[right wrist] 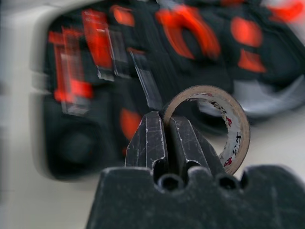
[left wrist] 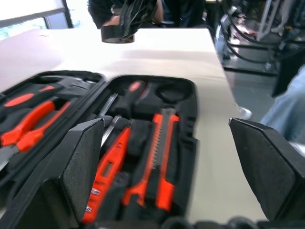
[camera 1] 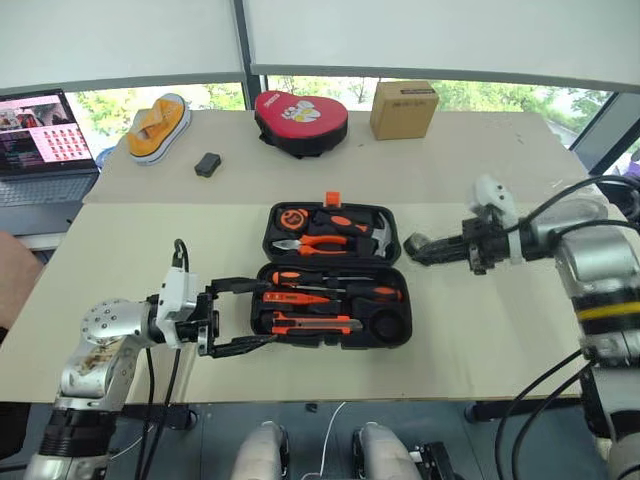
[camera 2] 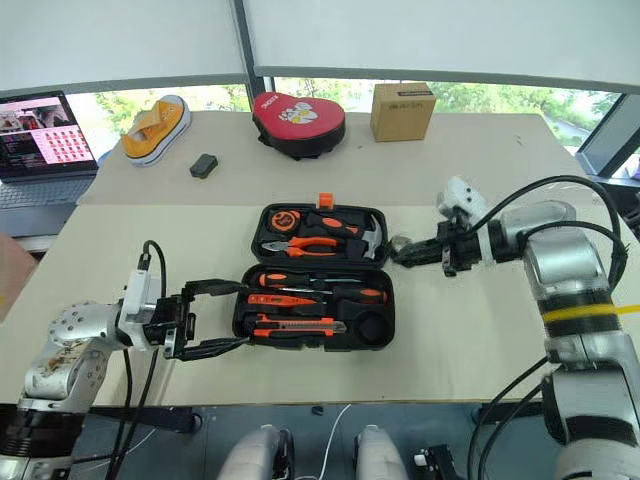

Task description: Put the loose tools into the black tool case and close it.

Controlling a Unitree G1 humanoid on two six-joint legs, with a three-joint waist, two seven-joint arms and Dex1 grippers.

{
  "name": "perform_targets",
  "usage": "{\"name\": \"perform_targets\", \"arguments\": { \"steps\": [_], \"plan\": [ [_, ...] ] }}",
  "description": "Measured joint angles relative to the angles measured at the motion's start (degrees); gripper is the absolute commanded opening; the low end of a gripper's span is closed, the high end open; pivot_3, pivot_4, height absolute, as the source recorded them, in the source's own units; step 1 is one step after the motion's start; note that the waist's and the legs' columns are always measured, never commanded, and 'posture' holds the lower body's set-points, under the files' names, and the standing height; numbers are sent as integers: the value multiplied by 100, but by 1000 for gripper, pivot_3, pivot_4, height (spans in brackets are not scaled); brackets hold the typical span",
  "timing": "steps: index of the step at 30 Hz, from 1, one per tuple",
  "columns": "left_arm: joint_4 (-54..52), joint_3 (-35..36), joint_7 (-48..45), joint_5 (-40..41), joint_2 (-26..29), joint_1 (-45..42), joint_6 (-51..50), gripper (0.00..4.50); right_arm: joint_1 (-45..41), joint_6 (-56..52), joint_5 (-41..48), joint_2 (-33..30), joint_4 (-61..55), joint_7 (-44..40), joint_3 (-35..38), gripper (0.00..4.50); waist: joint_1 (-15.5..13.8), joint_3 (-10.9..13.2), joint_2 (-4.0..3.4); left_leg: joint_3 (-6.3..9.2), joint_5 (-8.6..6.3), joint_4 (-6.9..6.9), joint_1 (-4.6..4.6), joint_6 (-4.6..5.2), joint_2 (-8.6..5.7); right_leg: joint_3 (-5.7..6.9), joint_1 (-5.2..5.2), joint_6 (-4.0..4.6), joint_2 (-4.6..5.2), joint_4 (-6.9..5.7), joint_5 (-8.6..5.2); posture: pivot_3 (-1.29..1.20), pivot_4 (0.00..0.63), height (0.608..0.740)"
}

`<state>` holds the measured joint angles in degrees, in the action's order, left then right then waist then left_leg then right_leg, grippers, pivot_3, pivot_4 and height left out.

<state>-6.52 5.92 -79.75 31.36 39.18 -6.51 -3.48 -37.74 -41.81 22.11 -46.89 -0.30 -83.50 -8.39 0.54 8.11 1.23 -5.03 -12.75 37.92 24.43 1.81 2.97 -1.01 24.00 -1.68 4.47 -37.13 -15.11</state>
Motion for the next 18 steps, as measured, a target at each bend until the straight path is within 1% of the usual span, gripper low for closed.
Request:
{"name": "perform_targets", "arguments": {
  "steps": [2, 4, 6, 10, 16, 18],
  "plan": [
    [7, -21, -26, -31, -2, 18, 54, 4500, 331, -616, 247, 104, -712, 266, -167, 39, -16, 0, 1, 1, 2, 3, 4, -2, -6, -1, 2, 2, 5, 0, 2, 0, 150, 740],
    [6, -26, -34, -68, -1, 27, 130, 4500, 492, -895, 294, 103, -1058, 536, -227, 39, -39, 1, 0, 0, 2, 16, 5, -2, -10, -1, -2, 2, 6, 0, 4, 0, 150, 740],
    [3, -34, -12, -85, -7, 58, 163, 4500, 668, -991, 242, -47, -1301, 753, -317, 39, -70, 0, 2, 0, 2, 21, 4, -2, -11, 1, -5, 2, 5, 1, 4, 0, 150, 740],
    [0, -49, 44, -95, -19, 133, 167, 4500, 961, -925, -176, -110, -1271, 1265, -758, 39, -75, -3, 9, -3, 2, 23, 6, -2, -12, -2, 1, 2, -2, -2, 4, 0, 150, 740],
    [-5, -60, 91, -100, -16, 130, 168, 4500, 937, -839, -278, -185, -1296, 1367, -881, 39, -91, -3, 10, 0, 2, 31, 4, -1, -11, 0, -7, 1, -4, -2, 4, 0, 150, 740],
    [-5, -60, 134, -99, -12, 124, 147, 4500, 936, -817, -303, -214, -1308, 1373, -916, 782, -101, -3, 11, 0, 1, 37, 4, -1, -11, 0, -10, -1, -4, -2, 5, 0, 150, 740]
  ]
}}
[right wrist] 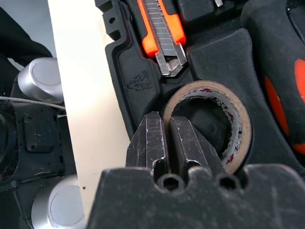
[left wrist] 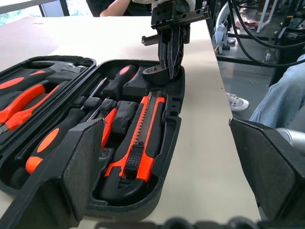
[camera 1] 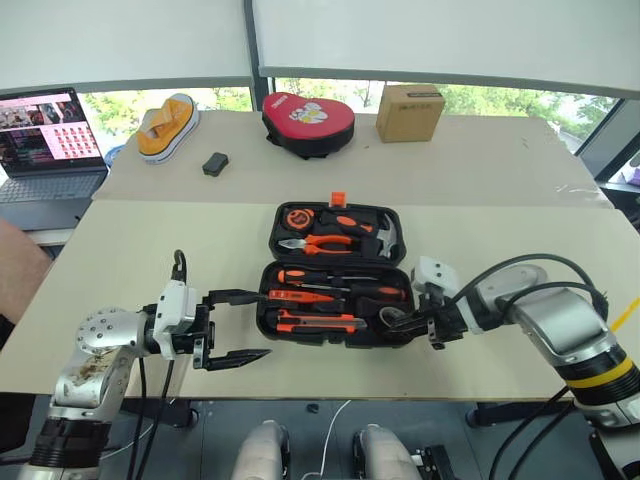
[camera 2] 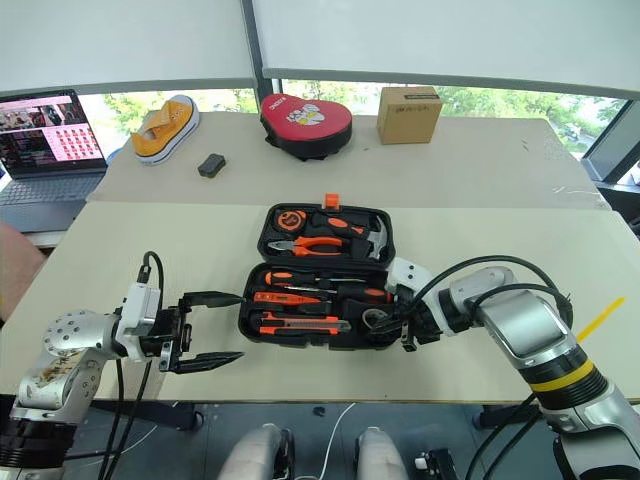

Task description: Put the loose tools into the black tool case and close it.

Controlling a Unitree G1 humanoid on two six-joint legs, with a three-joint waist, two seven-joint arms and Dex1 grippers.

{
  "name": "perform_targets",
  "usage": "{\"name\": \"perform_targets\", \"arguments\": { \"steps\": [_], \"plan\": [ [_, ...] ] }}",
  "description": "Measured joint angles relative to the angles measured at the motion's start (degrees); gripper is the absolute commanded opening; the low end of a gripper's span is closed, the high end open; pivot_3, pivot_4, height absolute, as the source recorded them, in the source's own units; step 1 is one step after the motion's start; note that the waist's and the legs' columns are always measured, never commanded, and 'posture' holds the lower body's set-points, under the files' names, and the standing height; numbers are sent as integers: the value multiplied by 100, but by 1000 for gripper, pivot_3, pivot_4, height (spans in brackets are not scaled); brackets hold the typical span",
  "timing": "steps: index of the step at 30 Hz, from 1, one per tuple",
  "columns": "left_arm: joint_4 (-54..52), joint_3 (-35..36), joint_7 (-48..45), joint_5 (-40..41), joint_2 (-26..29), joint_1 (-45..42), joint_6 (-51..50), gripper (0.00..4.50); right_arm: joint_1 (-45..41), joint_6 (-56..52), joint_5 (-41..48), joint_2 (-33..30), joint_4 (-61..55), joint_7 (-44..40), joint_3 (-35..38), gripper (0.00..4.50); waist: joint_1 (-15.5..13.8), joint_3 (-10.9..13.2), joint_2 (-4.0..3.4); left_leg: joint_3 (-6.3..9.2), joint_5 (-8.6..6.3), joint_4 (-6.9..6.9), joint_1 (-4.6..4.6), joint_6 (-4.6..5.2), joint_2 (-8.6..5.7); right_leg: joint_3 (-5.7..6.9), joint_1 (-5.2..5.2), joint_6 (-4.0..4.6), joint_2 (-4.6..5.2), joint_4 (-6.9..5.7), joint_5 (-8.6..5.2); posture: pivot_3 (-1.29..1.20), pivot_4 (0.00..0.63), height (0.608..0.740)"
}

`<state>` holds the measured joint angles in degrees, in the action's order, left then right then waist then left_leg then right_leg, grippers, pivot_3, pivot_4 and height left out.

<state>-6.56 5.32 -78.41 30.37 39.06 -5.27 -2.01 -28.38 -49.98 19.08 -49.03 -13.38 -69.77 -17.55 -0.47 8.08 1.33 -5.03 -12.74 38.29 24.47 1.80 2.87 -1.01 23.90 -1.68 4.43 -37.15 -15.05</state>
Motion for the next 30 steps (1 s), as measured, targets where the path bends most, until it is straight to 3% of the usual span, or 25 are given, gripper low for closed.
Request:
{"name": "perform_targets", "arguments": {
  "steps": [4, 7, 11, 16, 17, 22, 23, 26, 30],
  "plan": [
    [-14, 86, 338, 128, 119, -44, -525, 4500, -13, 187, 32, -122, -9, -151, -8, 1937, -2, 1, 1, 3, 0, 2, 0, 0, 2, 0, 1, 0, -1, -2, 1, 0, 150, 740],
    [-39, 323, 727, 173, 300, -36, -1046, 4500, 7, 210, 366, -325, -15, -563, 170, 3043, 0, 4, 7, 5, -2, 1, 1, 3, 5, 1, 1, -1, -3, -1, 1, 0, 150, 740],
    [-158, 524, 1050, 583, 402, -27, -1891, 4500, 16, 768, 635, -286, 443, -741, 780, 3043, 9, 4, 8, 4, -2, 2, -2, 3, 3, 0, -1, -2, -1, -2, 1, 0, 150, 740],
    [303, 514, 1774, 189, 272, -439, -1993, 3097, 16, 1741, 619, -212, 1523, -683, 1562, 3073, -37, 6, 10, 1, -1, 2, -8, 3, -1, 6, -15, -2, -2, 1, 2, 0, 150, 740],
    [447, 503, 1967, 53, 175, -617, -1946, 2620, 14, 1935, 523, -181, 1721, -595, 1605, 2580, -36, 6, 11, -1, -2, 4, -9, 3, -2, 7, -20, -2, -2, 2, 2, 0, 150, 740],
    [1315, 109, 2811, -732, -341, -1627, -1747, 867, -360, 3496, -560, 573, 3256, 590, 1489, 1096, -4, 5, 19, -23, 0, 8, -22, -1, -7, 9, -38, -5, -3, 3, 4, 0, 150, 740],
    [1434, -5, 2857, -835, -406, -1750, -1732, 380, -450, 3705, -721, 663, 3477, 723, 1406, 592, 7, 5, 19, -24, 0, 6, -21, -1, -6, 8, -36, -5, -3, 4, 4, 0, 150, 740],
    [1898, -303, 3005, -1166, -591, -2053, -1692, 0, -709, 4219, -1091, 907, 4059, 946, 1270, 47, 36, 5, 19, -28, 2, 3, -16, -3, -5, 7, -29, -5, -4, 5, 3, 0, 150, 740],
    [2456, -739, 2915, -1517, -761, -2275, -1660, 0, -895, 4687, -1431, 1187, 4653, 1027, 1053, 47, 56, 5, 19, -34, 3, 3, -13, -4, -4, 8, -29, -5, -4, 5, 3, 0, 150, 740]
  ]
}}
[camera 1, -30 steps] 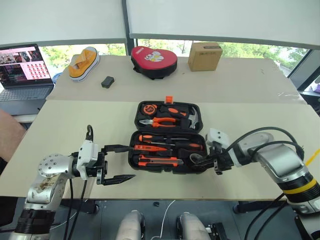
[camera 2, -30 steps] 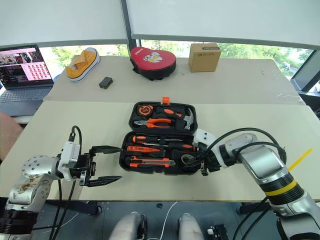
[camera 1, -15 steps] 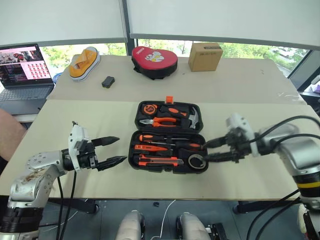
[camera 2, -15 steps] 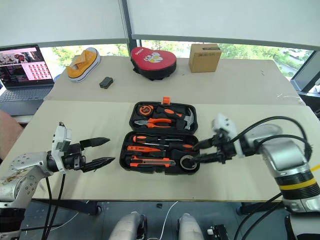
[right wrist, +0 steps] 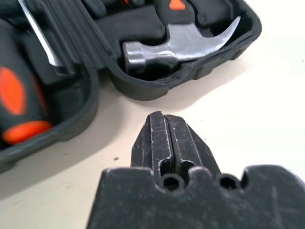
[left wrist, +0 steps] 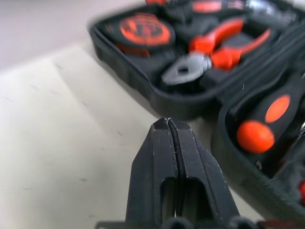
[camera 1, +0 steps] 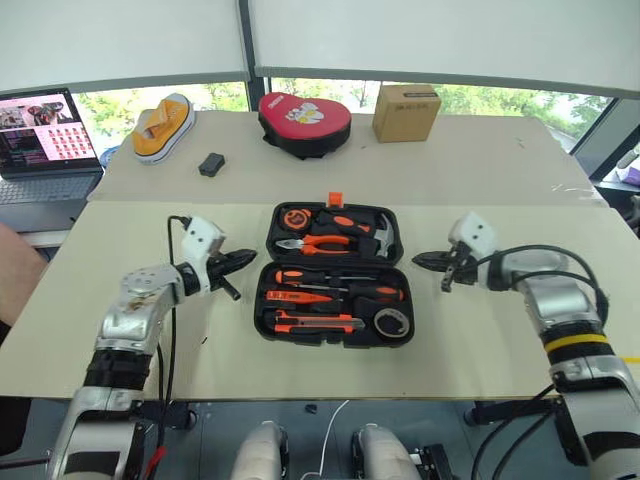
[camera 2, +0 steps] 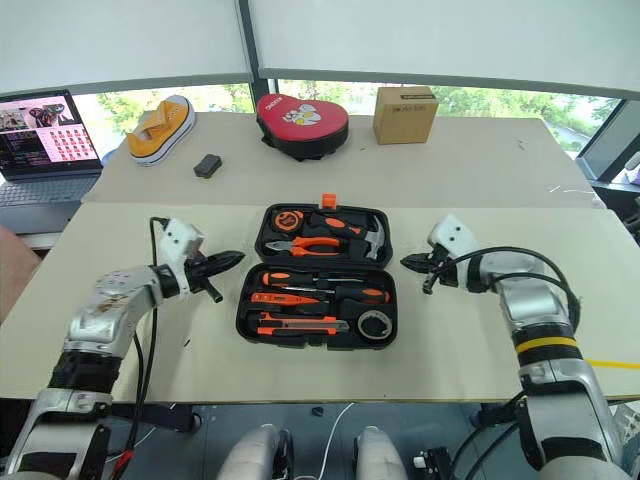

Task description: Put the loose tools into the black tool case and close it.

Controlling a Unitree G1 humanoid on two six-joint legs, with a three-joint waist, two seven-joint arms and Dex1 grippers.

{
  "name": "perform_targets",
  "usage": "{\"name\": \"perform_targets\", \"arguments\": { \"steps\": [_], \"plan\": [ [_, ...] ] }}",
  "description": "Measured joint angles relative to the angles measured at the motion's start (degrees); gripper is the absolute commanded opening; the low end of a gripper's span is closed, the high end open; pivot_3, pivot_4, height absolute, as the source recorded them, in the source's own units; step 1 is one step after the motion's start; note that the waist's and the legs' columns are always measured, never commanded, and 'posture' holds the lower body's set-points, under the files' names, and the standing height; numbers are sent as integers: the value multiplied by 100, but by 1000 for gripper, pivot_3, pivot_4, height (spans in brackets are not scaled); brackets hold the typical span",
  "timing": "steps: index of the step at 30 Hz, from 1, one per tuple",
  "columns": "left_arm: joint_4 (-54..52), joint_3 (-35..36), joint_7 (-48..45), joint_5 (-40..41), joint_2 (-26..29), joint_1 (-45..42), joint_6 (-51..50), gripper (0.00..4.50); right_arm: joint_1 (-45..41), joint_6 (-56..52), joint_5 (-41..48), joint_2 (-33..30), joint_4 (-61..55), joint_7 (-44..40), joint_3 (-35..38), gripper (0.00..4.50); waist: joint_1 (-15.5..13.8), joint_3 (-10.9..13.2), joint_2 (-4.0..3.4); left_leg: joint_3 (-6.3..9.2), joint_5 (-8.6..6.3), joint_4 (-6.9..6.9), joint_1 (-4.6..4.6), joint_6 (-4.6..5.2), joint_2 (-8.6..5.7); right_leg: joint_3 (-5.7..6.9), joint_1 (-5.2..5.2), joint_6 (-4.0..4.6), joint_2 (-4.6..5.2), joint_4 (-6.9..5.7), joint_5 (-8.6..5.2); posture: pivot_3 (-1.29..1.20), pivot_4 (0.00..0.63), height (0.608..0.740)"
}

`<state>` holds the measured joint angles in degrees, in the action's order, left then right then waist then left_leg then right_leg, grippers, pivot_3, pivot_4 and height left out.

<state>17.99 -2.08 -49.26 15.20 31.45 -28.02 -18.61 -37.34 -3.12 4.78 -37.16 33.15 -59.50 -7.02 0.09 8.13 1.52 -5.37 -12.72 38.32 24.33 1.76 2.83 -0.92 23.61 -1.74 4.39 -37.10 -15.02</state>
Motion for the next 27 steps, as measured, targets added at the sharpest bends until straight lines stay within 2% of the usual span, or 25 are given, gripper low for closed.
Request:
{"name": "perform_targets", "arguments": {
  "steps": [5, 13, 19, 20, 23, 27],
  "plan": [
    [114, -208, -317, -159, -40, -56, 114, 0, 66, 41, 101, 214, -136, -291, -39, 47, 12, 0, -1, -1, 0, 0, 0, 0, 1, 0, 1, 0, 1, -2, 0, 0, 150, 740],
    [-206, -164, -984, -95, 11, 373, 525, 0, 908, -225, 267, -107, -1314, -605, 113, 47, -30, 0, -1, 13, -2, 0, 2, 3, 2, 1, 0, -1, 5, 2, -1, 0, 150, 740],
    [-639, -151, -1142, -113, 306, 779, 570, 0, 1410, -503, 335, -281, -1824, -543, 185, 47, -33, 0, -1, 19, -3, 0, -5, 3, 2, -2, -3, 0, 4, -1, 0, 0, 150, 740],
    [-664, -137, -1169, -108, 347, 808, 539, 256, 1410, -552, 340, -283, -1825, -486, 233, 312, -30, 0, -1, 19, -2, 0, -6, 3, 2, -3, -3, 0, 4, -2, 0, 0, 150, 740],
    [-702, 75, -1197, 115, 487, 806, 93, 1089, 1270, -1644, 857, -305, -1970, -288, 681, 1117, -26, 1, 0, 32, -1, 3, -5, 2, 4, -1, -2, 1, 3, -8, 0, 0, 150, 740],
    [-884, 245, -1182, 541, 1059, 373, -1661, 2546, 880, -3321, 1472, -591, -2413, -181, 1015, 2502, -12, 2, 0, 42, -1, 3, -4, 2, 4, 2, -2, 0, 1, -8, 0, 0, 150, 740]
  ]
}}
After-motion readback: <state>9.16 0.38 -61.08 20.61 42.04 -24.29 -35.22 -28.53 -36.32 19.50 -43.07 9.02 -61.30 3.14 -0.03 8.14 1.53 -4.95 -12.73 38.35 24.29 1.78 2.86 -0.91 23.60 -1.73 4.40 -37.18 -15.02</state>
